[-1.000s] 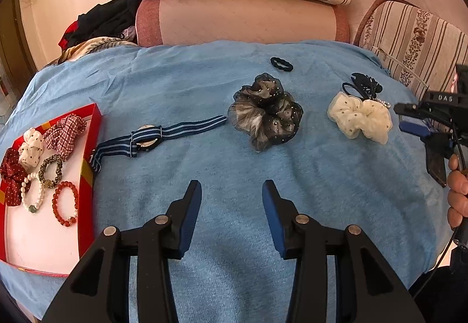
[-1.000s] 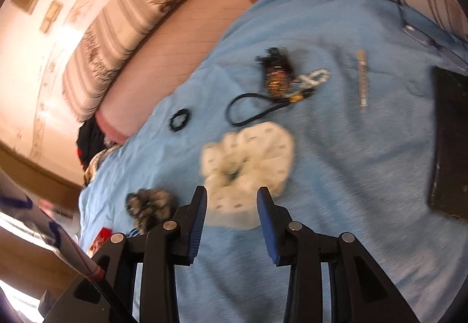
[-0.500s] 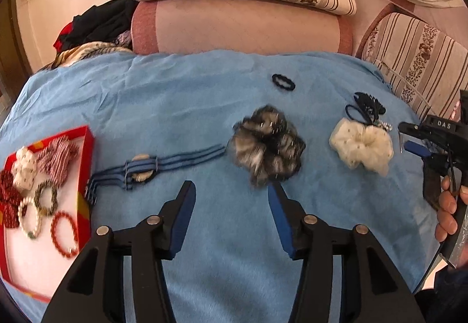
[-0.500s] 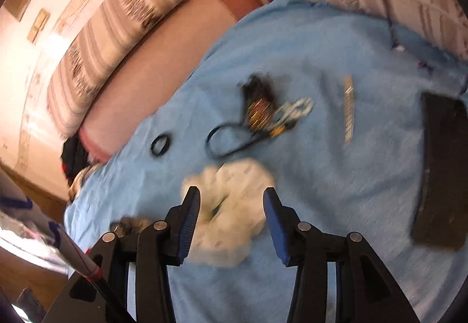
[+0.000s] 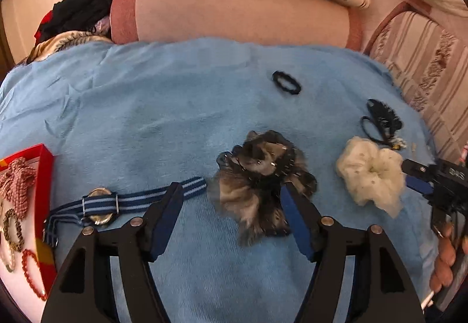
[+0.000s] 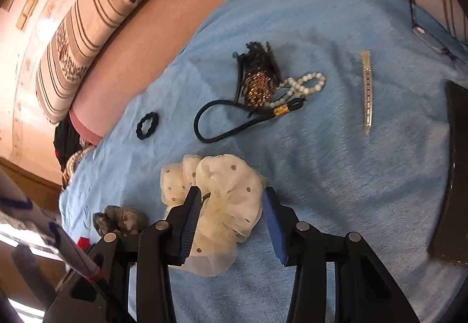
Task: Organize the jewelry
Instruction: 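Grasp grey sheer scrunchie with left gripper while right gripper grasps cream polka-dot scrunchie, then carry the grey and cream scrunchies over the tray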
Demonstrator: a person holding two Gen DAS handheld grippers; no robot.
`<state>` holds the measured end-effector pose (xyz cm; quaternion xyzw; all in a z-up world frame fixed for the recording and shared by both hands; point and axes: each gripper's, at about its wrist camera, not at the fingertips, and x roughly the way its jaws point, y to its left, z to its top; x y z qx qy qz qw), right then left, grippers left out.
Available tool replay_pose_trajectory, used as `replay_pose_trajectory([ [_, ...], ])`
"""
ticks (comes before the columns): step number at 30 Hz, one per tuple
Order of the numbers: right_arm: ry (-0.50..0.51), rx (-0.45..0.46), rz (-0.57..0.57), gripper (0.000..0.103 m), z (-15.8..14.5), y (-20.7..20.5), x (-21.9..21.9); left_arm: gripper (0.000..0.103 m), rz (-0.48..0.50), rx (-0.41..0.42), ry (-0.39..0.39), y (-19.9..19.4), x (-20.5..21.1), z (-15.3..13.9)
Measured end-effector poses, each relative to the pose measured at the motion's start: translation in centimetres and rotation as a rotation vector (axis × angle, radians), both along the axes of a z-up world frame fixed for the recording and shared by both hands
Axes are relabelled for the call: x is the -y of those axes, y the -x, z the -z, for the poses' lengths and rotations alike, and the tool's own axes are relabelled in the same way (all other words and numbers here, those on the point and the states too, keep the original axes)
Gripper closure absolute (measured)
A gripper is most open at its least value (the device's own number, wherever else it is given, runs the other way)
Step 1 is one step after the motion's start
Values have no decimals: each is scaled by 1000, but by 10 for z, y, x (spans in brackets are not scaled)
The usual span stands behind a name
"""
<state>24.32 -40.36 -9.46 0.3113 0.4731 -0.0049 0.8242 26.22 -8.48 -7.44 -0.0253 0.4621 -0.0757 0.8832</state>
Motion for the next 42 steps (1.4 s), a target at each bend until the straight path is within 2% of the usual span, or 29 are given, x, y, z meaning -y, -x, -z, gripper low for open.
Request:
replay_pose_trajectory([
  [6,96,-34,-50,51,6,-7,-16,35,7,-36,-10,-17,13,28],
  [12,194,-40,-93,47,10,-13,-36,37,-2,-19,-35,-15,23,42],
  [13,204,-41,-109,47,12,-15,-40,41,-2,-18,-36,-15,25,44],
  [15,247,-61,-154,47,20,-18,-55,56,-1,-24,-44,-16,29,47],
  [16,282,-54,-156,62,20,-19,-59,74,-3,-17,-57,-15,31,49],
  [17,328,-38,-165,90,19,-18,-65,80,-4,-3,-74,-13,33,49],
  [19,311,-26,-181,92,17,-18,-69,90,-2,29,-86,-8,35,44],
  [20,295,-12,-181,93,15,-16,-69,92,-1,48,-93,-4,35,41],
  [26,281,102,-182,93,-13,1,-69,92,-25,166,-120,26,26,11],
  [32,271,230,-237,93,-42,29,-95,92,-44,271,-155,59,16,-19],
  [38,254,350,-296,93,-68,59,-127,92,-59,339,-166,92,-3,-43],
  [42,266,399,-328,93,-78,73,-152,92,-66,368,-176,110,-17,-55],
])
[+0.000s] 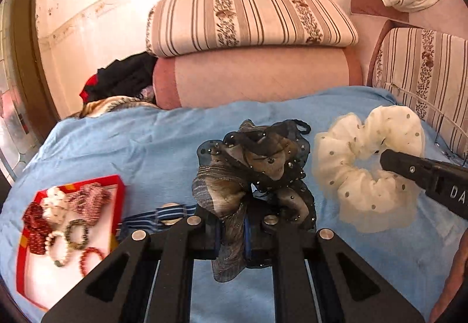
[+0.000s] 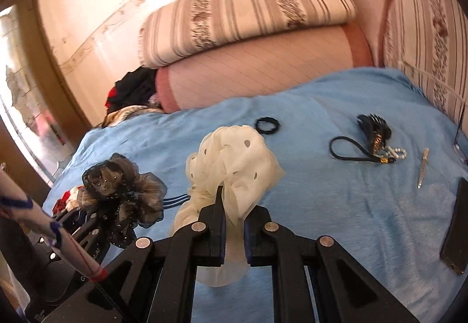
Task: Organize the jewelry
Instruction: 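Carry the grey and cream scrunchies over the tray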
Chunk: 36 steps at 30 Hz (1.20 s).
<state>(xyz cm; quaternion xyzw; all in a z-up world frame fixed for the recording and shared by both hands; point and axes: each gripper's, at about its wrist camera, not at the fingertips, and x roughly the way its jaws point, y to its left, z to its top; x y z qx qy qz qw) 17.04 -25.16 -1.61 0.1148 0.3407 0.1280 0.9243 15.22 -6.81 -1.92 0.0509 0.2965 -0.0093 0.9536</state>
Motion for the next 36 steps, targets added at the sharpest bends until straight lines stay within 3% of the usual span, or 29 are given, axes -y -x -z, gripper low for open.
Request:
replay_pose_trajectory([
  [10,21,42,-77,93,-11,30,-59,92,-57,37,12,40,-54,-18],
  [17,24,8,-117,93,-7,43,-99,92,-128,49,50,64,-108,-24],
  [29,32,-40,-296,93,-5,52,-206,92,-328,28,140,94,-228,-12],
  [36,45,-51,-368,93,-3,55,-249,92,-402,14,187,100,-271,-2],
])
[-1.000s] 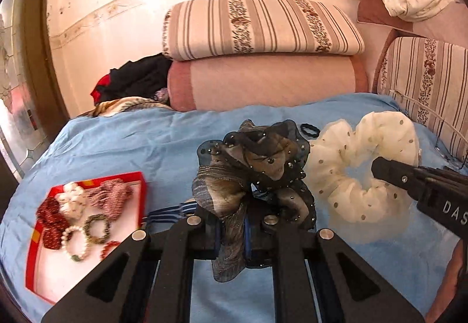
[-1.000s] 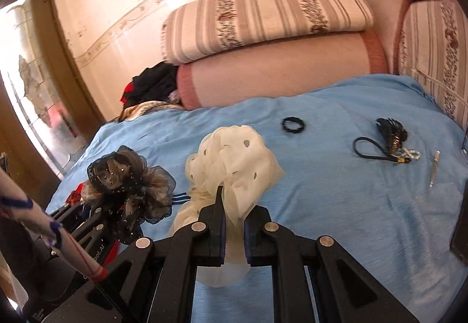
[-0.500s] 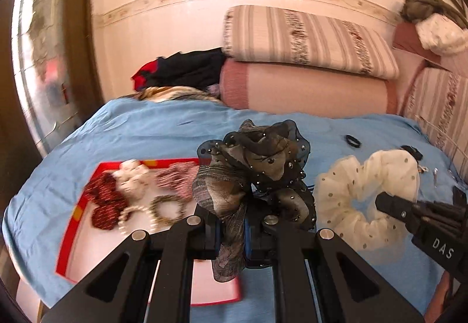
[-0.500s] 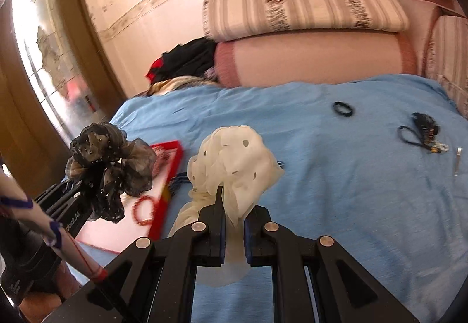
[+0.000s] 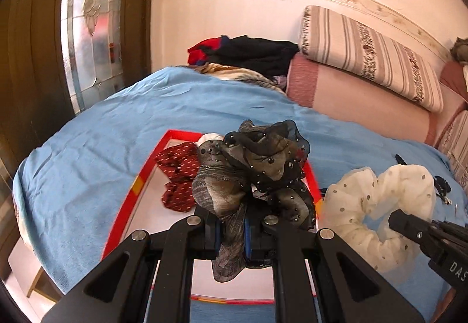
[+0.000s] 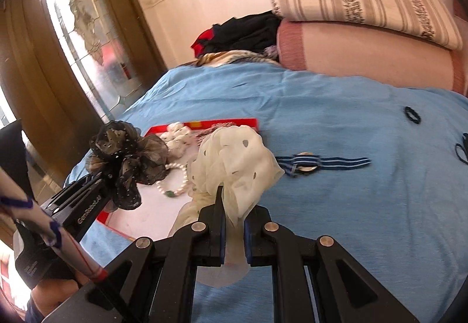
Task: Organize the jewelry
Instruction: 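Carry the grey and cream scrunchies over the tray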
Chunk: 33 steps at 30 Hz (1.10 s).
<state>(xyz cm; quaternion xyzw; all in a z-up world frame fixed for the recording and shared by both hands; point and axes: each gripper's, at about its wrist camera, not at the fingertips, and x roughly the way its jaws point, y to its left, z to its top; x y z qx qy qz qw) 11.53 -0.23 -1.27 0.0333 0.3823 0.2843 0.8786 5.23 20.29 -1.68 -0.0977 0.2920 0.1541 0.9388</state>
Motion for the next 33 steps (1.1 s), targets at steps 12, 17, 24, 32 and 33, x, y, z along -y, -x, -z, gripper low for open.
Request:
replay_pose_trajectory([
  [12,19,-37,-71,93,14,2,-46,92,-51,-44,16,3,-30,21],
  [17,20,-53,-88,93,20,0,-59,92,-80,-70,24,1,-42,30],
  [24,27,-66,-105,93,28,0,-72,92,-96,-89,33,2,-50,37],
  [32,30,-100,-108,93,39,-6,-79,92,-110,-112,26,-3,-54,43],
  [33,33,-104,-105,93,41,-8,-79,92,-113,-117,24,-5,-54,43],
])
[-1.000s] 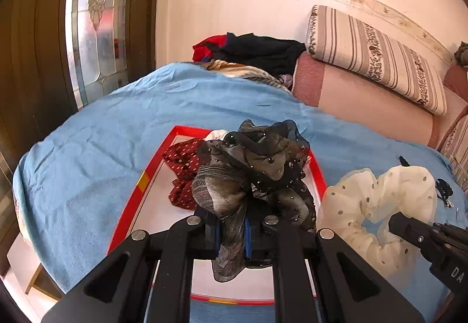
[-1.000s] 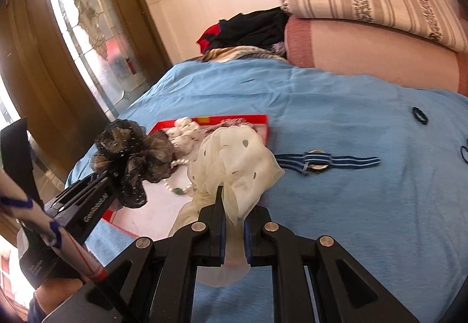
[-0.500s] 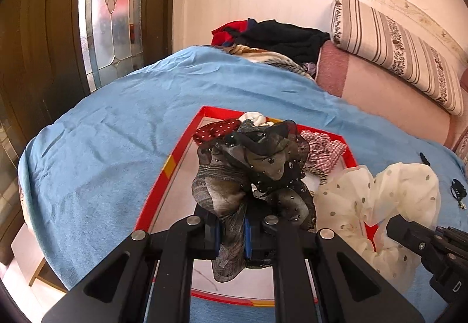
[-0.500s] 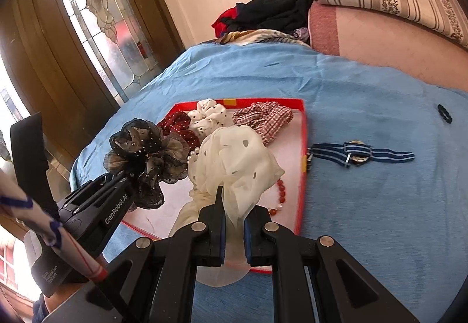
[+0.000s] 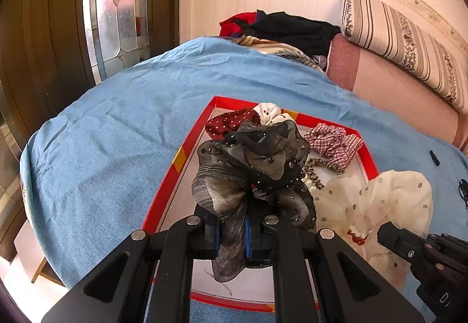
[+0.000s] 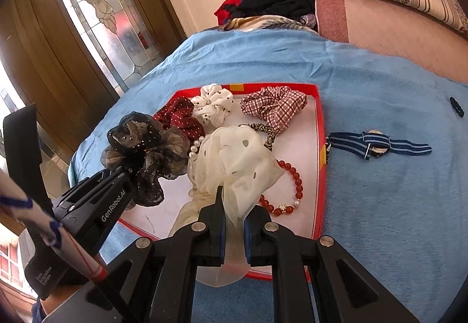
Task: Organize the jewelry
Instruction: 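Carry the grey and cream scrunchies over the tray, then lower both scrunchies into the tray and open both grippers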
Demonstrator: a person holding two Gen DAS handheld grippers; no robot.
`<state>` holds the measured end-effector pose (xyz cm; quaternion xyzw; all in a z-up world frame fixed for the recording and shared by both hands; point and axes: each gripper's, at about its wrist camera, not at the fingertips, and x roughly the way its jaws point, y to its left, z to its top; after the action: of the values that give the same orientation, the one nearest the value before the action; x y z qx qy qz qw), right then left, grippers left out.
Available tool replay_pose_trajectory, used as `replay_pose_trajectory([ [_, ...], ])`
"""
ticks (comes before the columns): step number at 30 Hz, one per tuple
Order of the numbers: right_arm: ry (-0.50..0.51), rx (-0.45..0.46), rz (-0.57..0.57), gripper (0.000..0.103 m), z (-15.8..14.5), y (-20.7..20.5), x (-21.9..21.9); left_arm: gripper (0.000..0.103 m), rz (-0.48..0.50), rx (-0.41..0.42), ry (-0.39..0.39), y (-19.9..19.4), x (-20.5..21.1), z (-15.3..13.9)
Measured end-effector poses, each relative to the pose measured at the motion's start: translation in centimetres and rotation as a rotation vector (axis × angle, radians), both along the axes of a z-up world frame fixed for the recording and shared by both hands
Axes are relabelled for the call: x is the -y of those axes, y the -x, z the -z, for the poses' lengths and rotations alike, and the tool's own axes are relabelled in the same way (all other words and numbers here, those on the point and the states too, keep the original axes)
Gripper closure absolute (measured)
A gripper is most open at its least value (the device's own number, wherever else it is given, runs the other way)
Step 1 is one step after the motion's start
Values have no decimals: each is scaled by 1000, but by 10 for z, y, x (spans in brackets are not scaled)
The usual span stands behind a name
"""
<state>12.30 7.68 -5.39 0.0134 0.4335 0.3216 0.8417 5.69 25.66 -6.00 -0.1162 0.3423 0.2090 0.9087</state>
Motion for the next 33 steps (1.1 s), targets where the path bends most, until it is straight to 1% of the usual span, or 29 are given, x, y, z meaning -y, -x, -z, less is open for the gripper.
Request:
replay_pose_trajectory([
  [9,16,-49,31,93,19,-13,5,92,-33,-43,20,-4,-9,11],
  [16,26,-74,49,93,29,-19,11,92,-44,-74,60,-7,-16,20],
  [22,20,-110,40,93,38,-18,12,91,-44,-100,86,-8,-18,28],
  [26,22,-131,23,92,45,-14,8,91,-43,-106,83,-9,-16,29],
  [33,37,-120,19,90,48,-12,5,91,-41,-117,80,-9,-16,32],
])
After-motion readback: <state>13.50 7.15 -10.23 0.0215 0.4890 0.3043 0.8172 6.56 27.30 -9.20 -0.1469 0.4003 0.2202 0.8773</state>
